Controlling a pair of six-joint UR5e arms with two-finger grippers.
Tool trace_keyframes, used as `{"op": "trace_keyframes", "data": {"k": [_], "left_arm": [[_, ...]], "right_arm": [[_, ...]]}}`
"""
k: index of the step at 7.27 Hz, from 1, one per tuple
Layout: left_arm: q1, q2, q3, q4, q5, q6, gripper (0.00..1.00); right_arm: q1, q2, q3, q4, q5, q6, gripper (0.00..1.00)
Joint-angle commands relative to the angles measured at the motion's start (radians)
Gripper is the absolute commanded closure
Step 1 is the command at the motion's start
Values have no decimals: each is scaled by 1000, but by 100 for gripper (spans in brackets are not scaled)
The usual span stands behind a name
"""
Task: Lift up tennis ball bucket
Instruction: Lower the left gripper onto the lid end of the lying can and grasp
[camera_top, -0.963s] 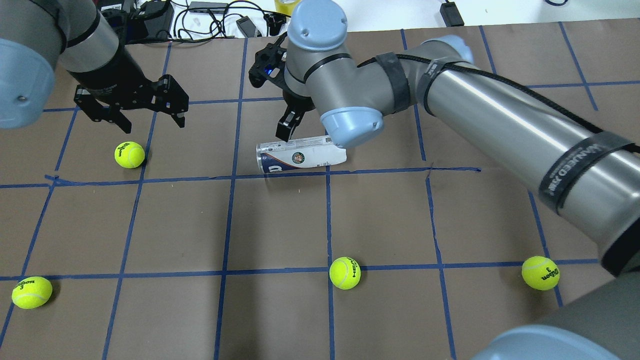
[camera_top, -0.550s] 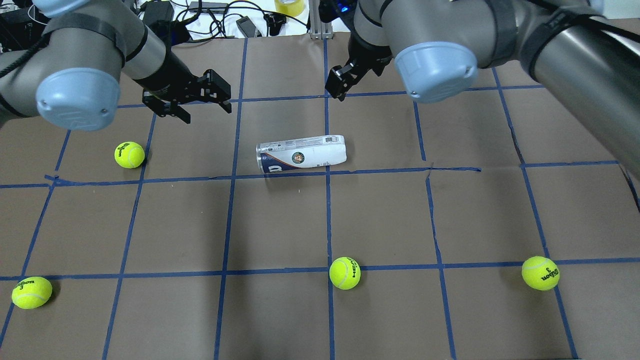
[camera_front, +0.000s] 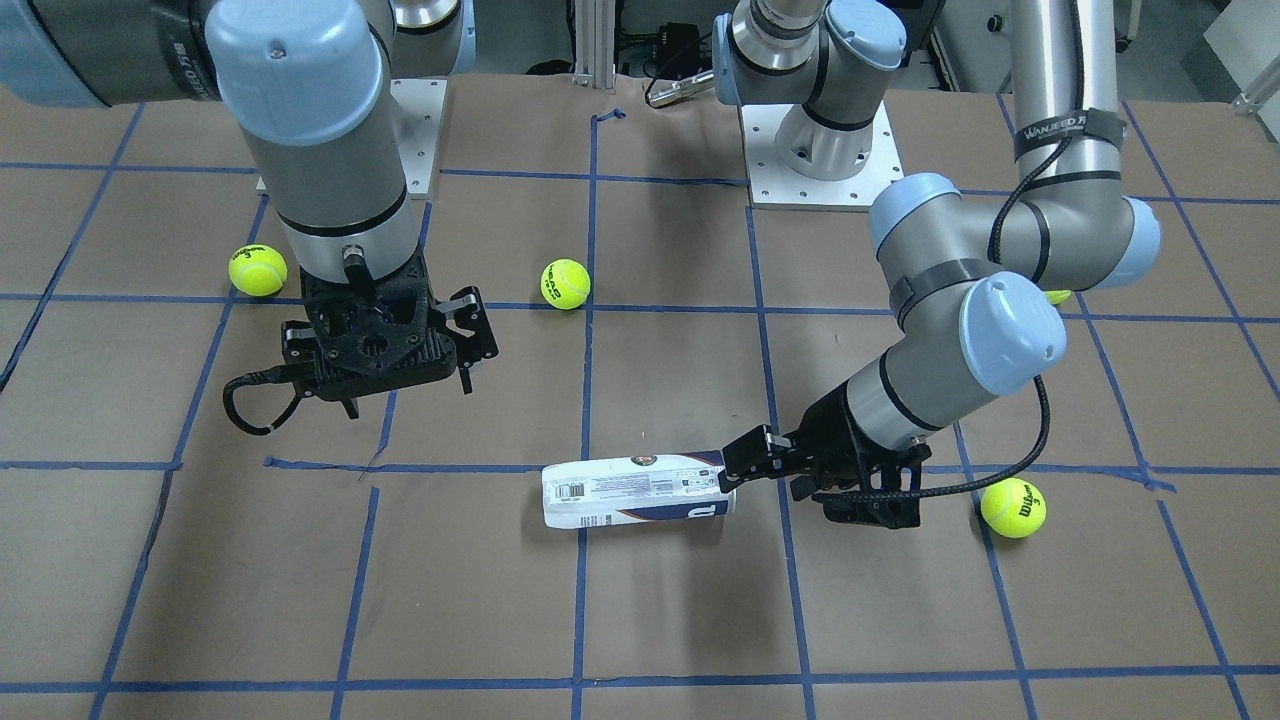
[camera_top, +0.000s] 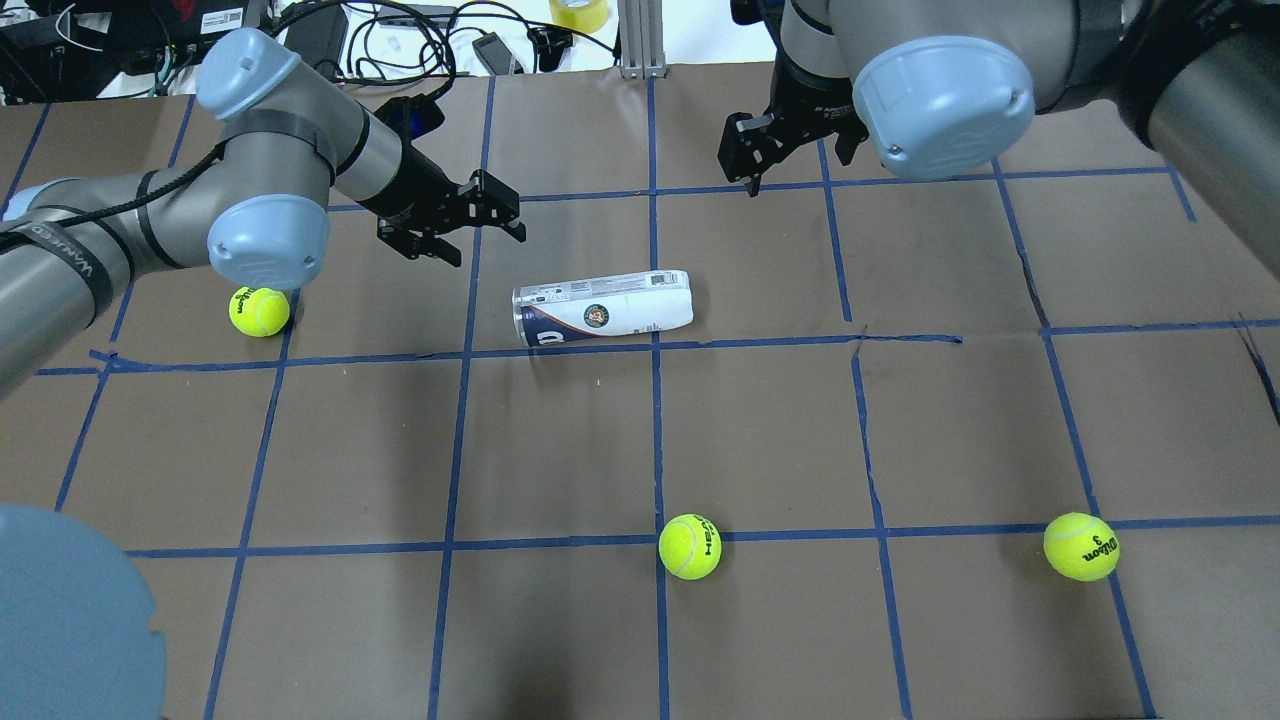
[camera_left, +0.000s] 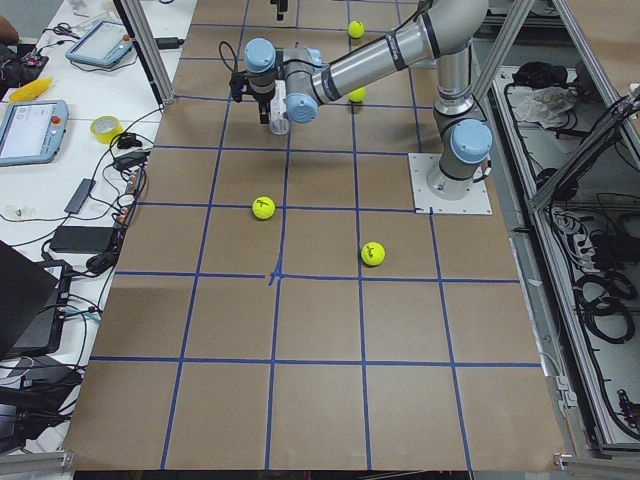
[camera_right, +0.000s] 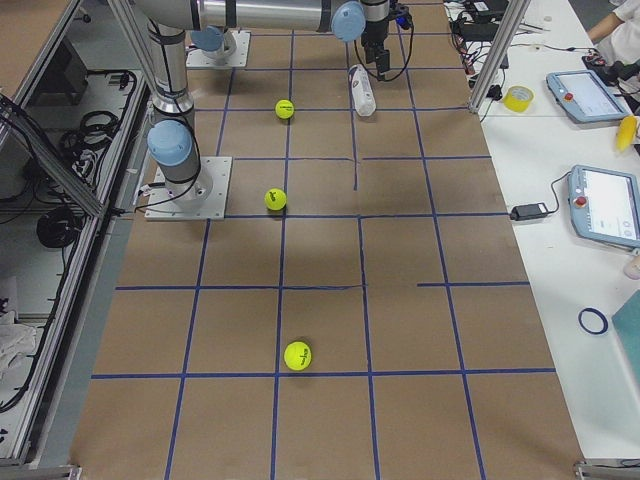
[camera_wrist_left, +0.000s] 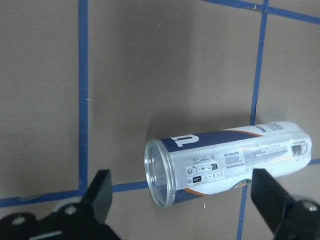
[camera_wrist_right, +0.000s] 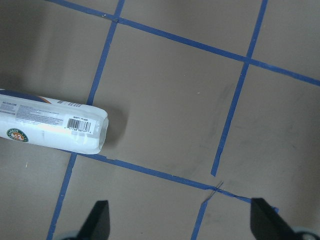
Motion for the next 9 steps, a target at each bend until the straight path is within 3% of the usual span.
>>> {"op": "trace_keyframes", "data": {"k": [1,2,4,8,9], "left_arm": [[-1,-72,-5,25,-59,-2,0],[-1,-91,-25,31,-62,-5,0],[-1,-103,-47,33,-183,-15,0],[-15,-105,-85,27,-171,-15,0],[-15,-103,-85,28,-178,-13,17]], "right_arm": [[-4,-6,-2,3,-1,29,0],[-4,-8,1,12,-9,29,0],[-4,-15,1,9,-7,29,0],[-1,-26,3,17,-21,78,0],[-1,-26,7,16,-21,77,0]]}}
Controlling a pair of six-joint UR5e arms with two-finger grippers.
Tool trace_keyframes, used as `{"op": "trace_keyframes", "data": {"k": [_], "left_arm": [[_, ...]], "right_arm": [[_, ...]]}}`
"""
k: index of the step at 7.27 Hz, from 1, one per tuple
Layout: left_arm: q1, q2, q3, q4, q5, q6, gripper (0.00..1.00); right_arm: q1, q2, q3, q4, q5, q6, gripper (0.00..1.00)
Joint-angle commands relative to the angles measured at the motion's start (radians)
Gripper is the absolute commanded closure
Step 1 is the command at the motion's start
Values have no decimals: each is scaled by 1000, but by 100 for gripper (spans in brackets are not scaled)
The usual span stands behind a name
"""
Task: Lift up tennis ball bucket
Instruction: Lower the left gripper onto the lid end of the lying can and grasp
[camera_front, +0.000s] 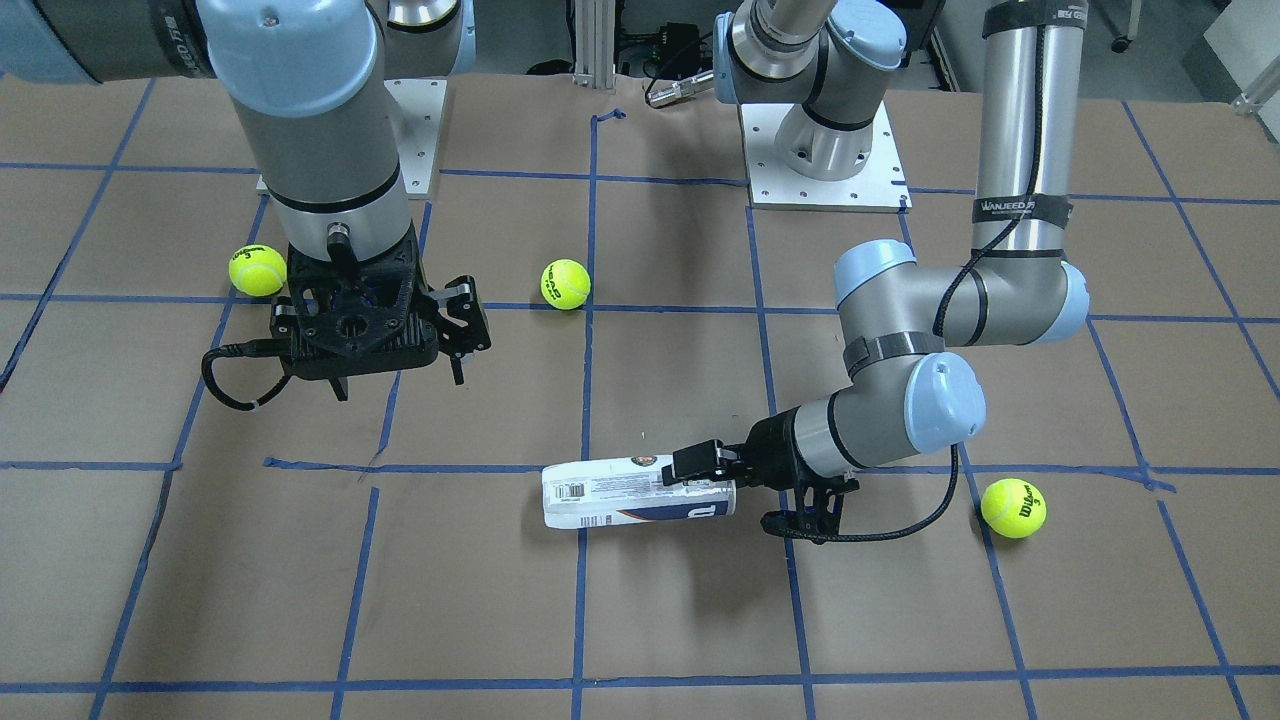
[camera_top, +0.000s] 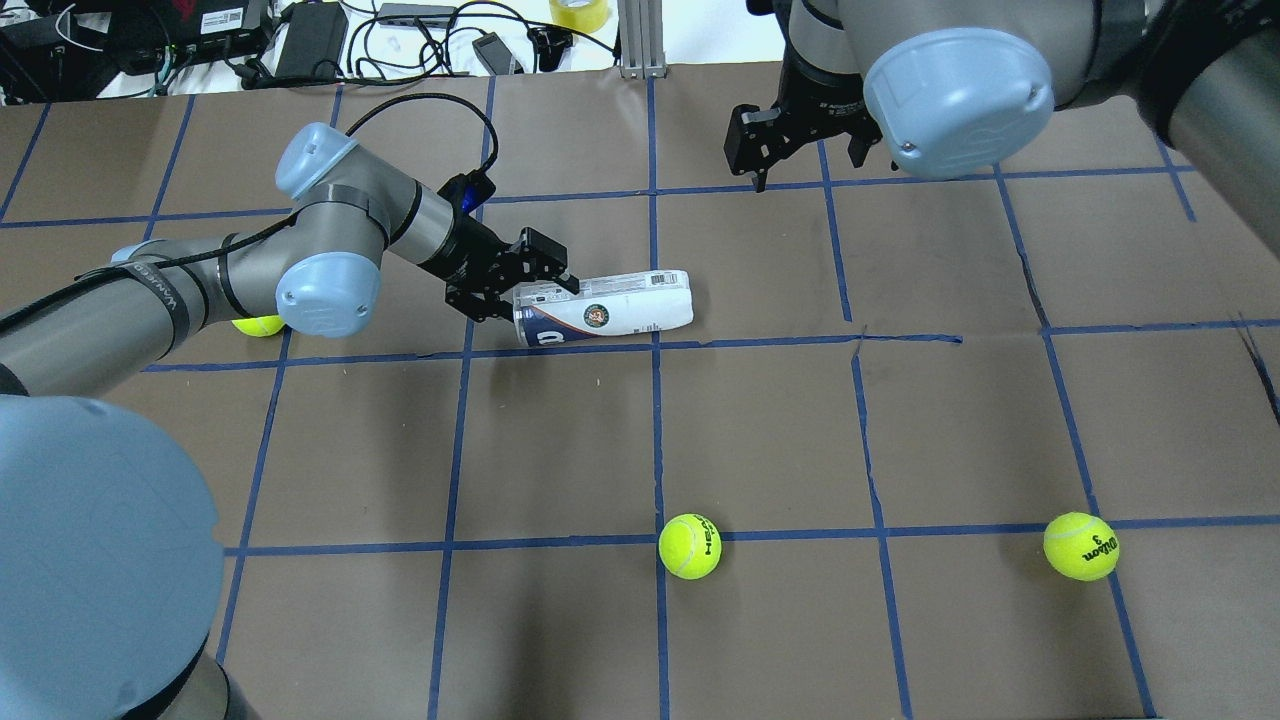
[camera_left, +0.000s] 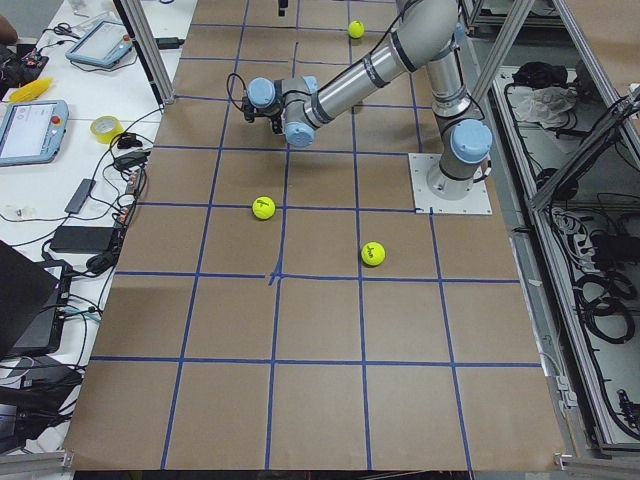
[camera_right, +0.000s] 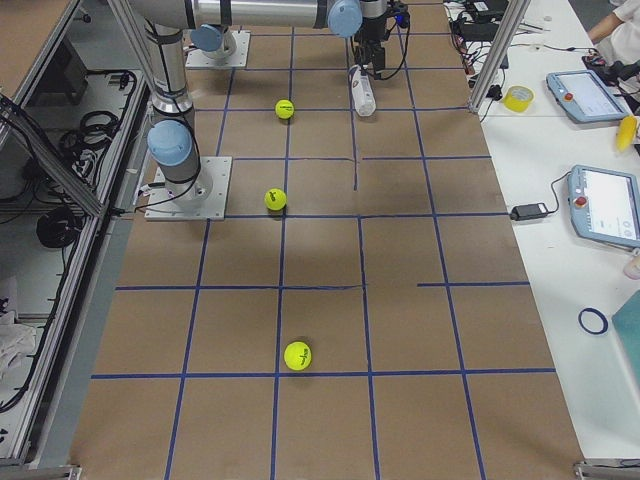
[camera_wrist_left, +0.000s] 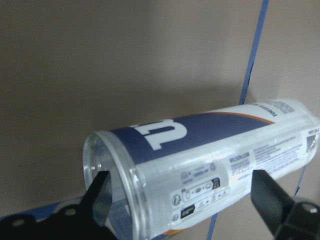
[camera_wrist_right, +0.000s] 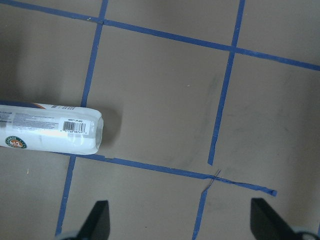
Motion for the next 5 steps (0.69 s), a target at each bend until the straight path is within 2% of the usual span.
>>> {"op": "trace_keyframes", "data": {"k": [1,2,4,5], "left_arm": [[-5,1,-5,1,-5,-1,59],[-7,18,0,-8,-4,-14,100],[-5,29,16,4,-12,-194,100],[-7,41,79,-23,2,-266,100]], "right_arm": [[0,6,13,-5,-2,7,0],[1,5,12,-3,-9,8,0],[0,2,-1,-3,-11,8,0],[0,-3,-7,-3,-12,8,0]]}}
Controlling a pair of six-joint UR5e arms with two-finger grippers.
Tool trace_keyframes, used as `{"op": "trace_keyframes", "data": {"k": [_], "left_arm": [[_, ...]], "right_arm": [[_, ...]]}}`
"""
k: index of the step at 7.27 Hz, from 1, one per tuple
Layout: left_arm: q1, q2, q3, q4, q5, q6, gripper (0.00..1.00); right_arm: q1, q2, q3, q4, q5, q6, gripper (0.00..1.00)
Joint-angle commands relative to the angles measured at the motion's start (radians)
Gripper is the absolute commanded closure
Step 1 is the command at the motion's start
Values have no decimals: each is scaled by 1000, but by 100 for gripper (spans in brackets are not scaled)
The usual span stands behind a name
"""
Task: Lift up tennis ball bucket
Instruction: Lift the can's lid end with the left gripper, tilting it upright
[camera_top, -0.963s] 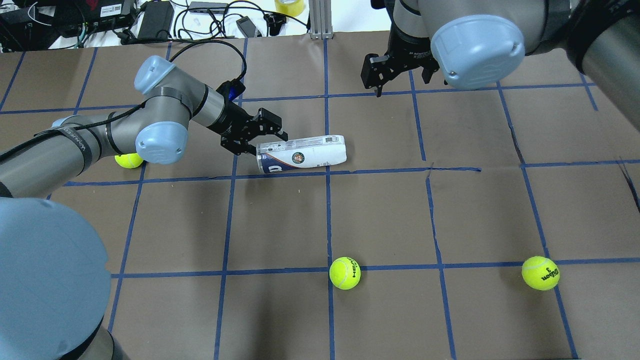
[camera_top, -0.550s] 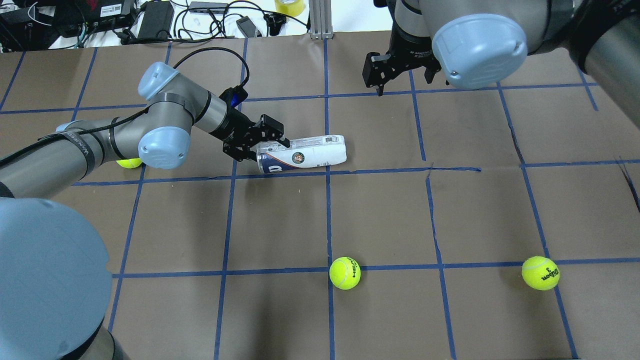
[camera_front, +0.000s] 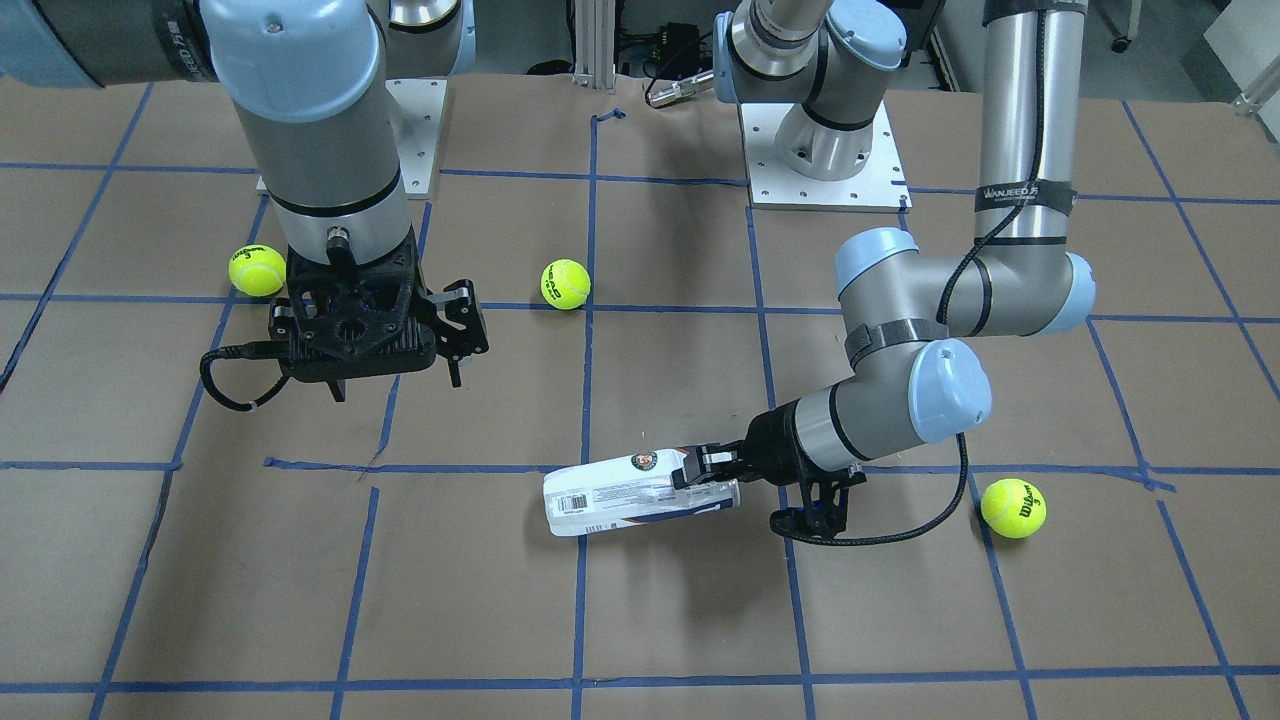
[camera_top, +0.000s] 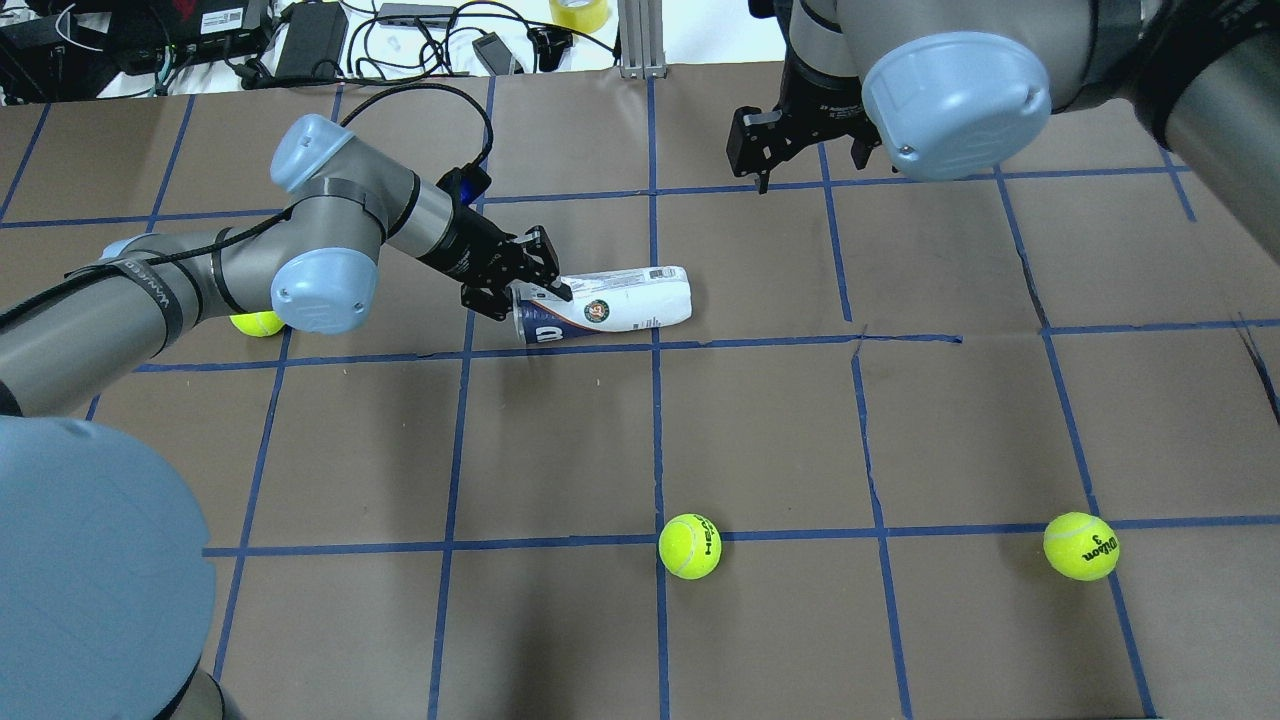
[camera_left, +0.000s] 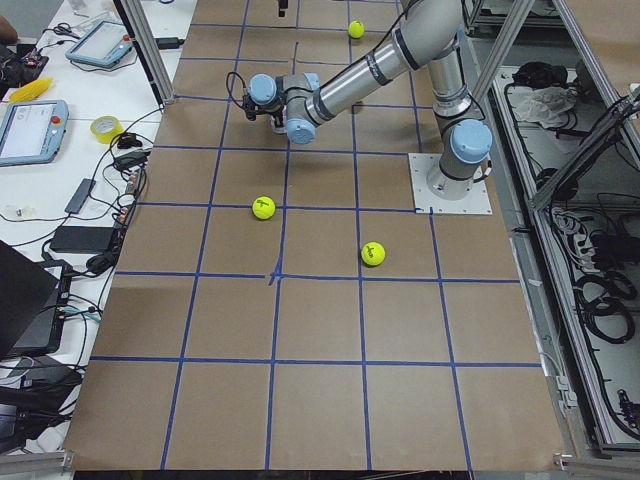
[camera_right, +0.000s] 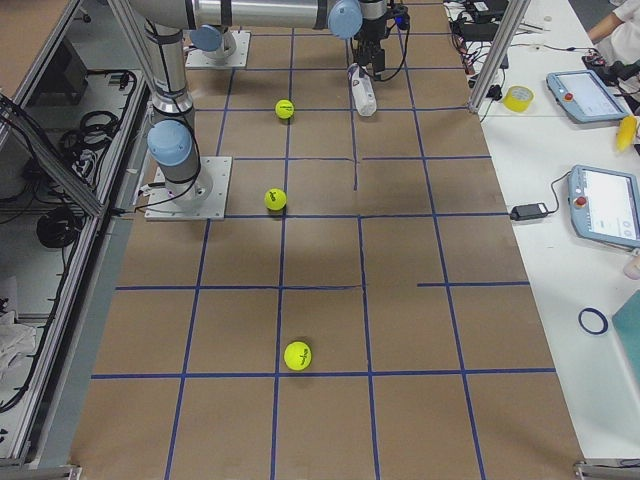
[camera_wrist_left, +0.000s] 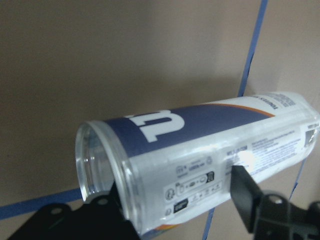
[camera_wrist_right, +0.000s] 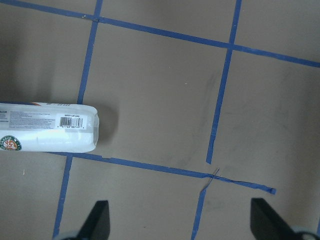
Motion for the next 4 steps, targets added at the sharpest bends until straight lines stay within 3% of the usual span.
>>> {"op": "trace_keyframes", "data": {"k": [1,2,4], "left_arm": [[-1,19,153,-126,69,-145,100],[-1,20,281,-255,86,-171,100],[-15,19,445,-336,271,-208,100]], "right_arm": [[0,-5,-31,14,-5,0,0],[-3,-3,-76,78,-5,0,0],[-5,-8,-126,112,32,0,0]]}}
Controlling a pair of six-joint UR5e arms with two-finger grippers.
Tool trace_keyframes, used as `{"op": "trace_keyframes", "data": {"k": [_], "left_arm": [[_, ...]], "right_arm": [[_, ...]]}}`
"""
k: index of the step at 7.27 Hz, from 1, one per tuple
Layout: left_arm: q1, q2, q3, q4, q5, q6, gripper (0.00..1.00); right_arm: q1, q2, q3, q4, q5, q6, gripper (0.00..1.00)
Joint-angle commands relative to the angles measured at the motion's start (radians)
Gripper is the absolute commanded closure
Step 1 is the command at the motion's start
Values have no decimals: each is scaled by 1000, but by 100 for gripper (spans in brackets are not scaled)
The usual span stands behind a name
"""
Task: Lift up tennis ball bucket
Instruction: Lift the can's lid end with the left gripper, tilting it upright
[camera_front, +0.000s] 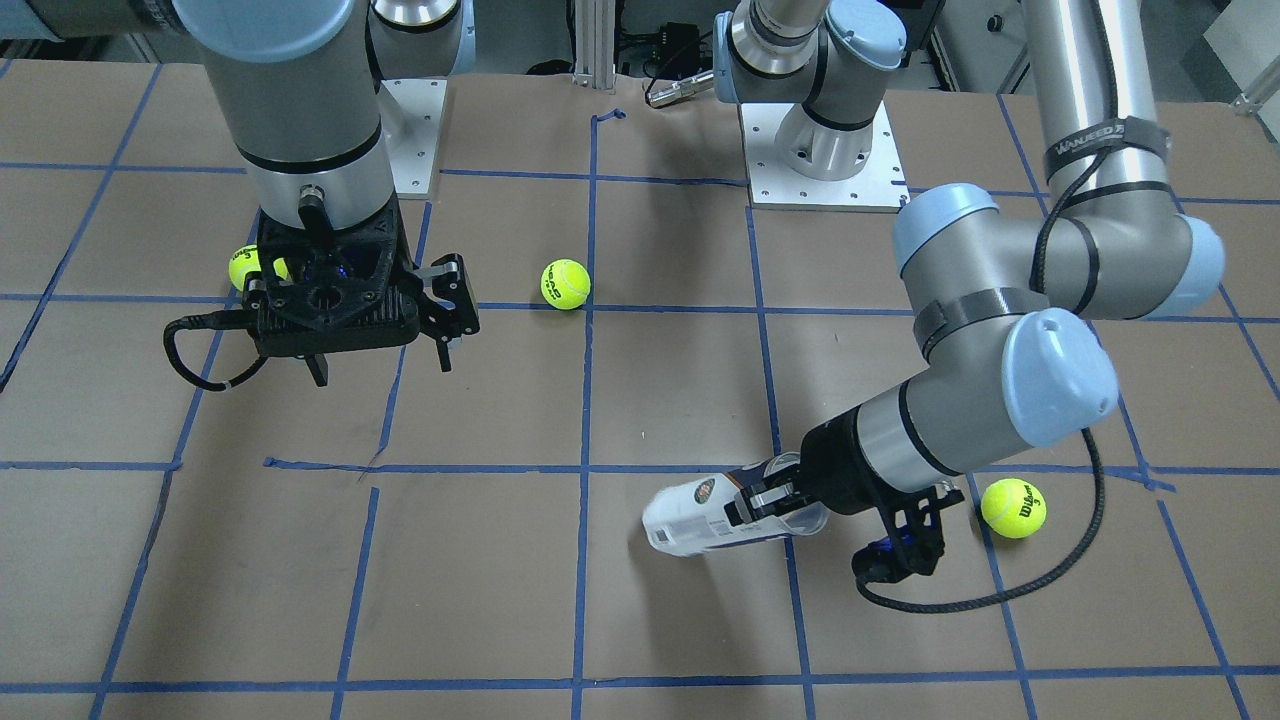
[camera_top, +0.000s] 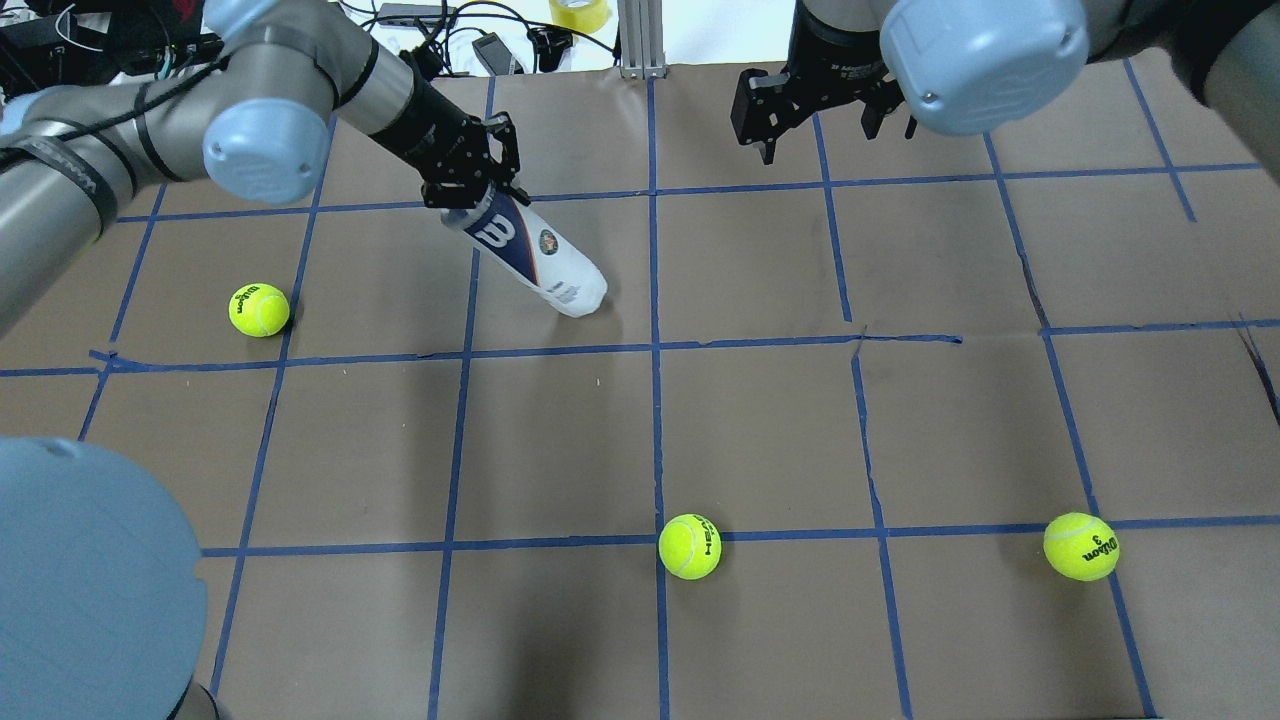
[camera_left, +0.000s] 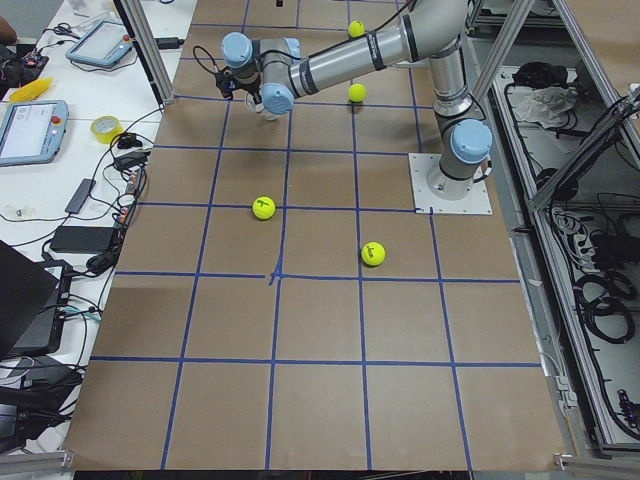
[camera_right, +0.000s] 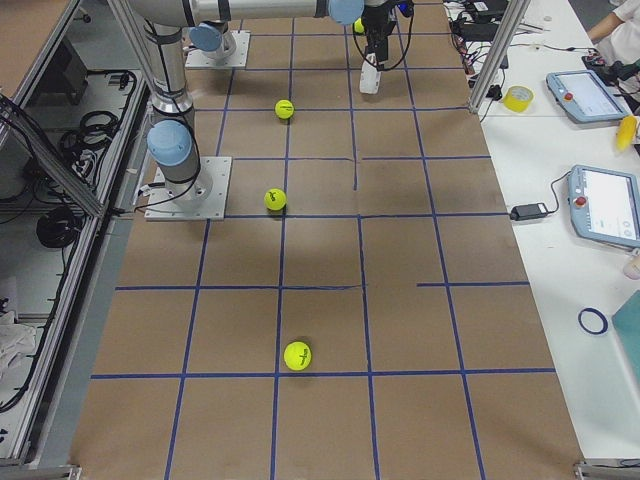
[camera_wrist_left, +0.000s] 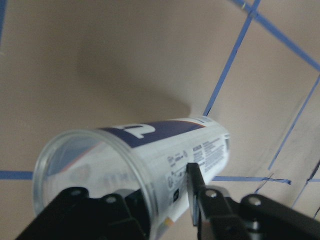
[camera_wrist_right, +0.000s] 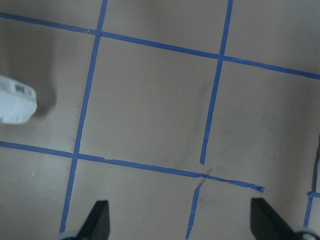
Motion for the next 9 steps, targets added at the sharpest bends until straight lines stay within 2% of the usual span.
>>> {"op": "trace_keyframes", "data": {"k": [1,2,4,6,9], "left_arm": [[-29,-3,119,-53,173,-19,100],[-43,0,128,-50,241,-5,100],[-79,-13,159,4,354,148,100],[-141,-37,150,64,367,203,100],[-169,-45,61,131,369,244,100]], "right_arm": [[-3,-5,-34,23,72,0,0],[-3,-5,-32,33,71,0,0],[-6,-5,-35,34,79,0,0],[-6,-4,-35,34,81,0,0],[-7,-4,-29,31,64,-2,0]]}}
